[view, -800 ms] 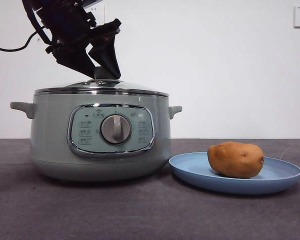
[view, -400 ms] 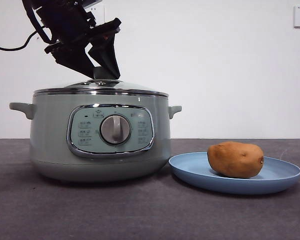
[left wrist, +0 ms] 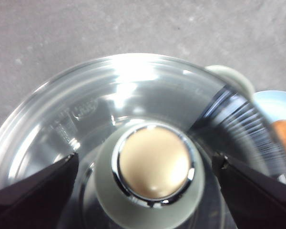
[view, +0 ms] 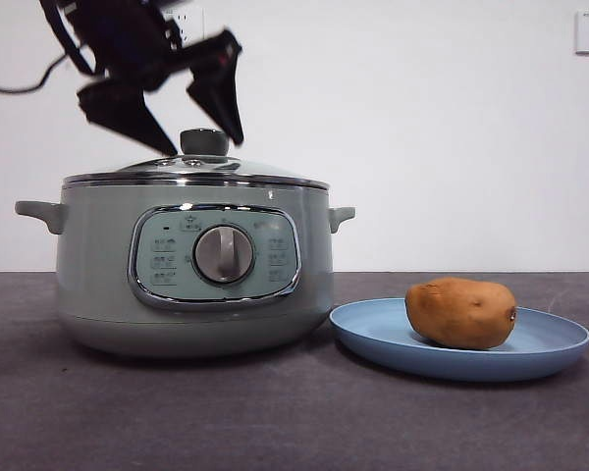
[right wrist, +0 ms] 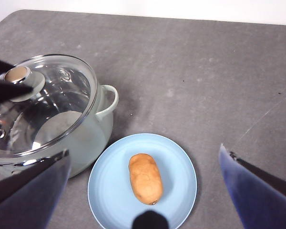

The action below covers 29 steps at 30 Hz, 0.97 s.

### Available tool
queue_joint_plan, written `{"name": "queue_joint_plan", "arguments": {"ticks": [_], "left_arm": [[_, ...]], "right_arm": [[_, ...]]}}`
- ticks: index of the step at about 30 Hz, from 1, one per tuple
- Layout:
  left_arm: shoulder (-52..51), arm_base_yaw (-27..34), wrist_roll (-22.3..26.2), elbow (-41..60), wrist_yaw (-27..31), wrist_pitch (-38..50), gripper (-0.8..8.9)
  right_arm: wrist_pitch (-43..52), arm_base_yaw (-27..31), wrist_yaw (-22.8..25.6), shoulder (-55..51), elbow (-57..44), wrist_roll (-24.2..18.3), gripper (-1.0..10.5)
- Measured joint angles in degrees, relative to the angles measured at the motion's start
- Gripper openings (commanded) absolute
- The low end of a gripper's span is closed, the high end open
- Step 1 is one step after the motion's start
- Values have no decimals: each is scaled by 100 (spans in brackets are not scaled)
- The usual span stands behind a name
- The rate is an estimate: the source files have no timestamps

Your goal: Take the potato out from the steamer,put the potato on the plate,close the lid

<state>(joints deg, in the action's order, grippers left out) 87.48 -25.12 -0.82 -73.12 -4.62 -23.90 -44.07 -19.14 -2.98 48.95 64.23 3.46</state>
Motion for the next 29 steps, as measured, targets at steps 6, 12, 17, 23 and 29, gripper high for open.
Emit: {"name": "queue_joint_plan", "arguments": {"ticks": [6,12,17,23,29], "left_arm": [[-949,0,-35,-435,-219,-55,466],[-2232,0,-74,-531,-929,-461,325],[-3185,0,-66,-531,-1270,-1145,20],[-3958,-2,26,-531,-1344,-1731,-8],[-4140,0,33,-531,-1292,-2048,-3]], "right_arm": [[-11,0,0,0,0,0,532],[-105,0,-4,-7,0,0,531],[-205,0,-452,-31,0,0,290],[-219,-2,-605,-127,0,-28,-8],[-219,-2,-586,-136,0,-26,0]]}}
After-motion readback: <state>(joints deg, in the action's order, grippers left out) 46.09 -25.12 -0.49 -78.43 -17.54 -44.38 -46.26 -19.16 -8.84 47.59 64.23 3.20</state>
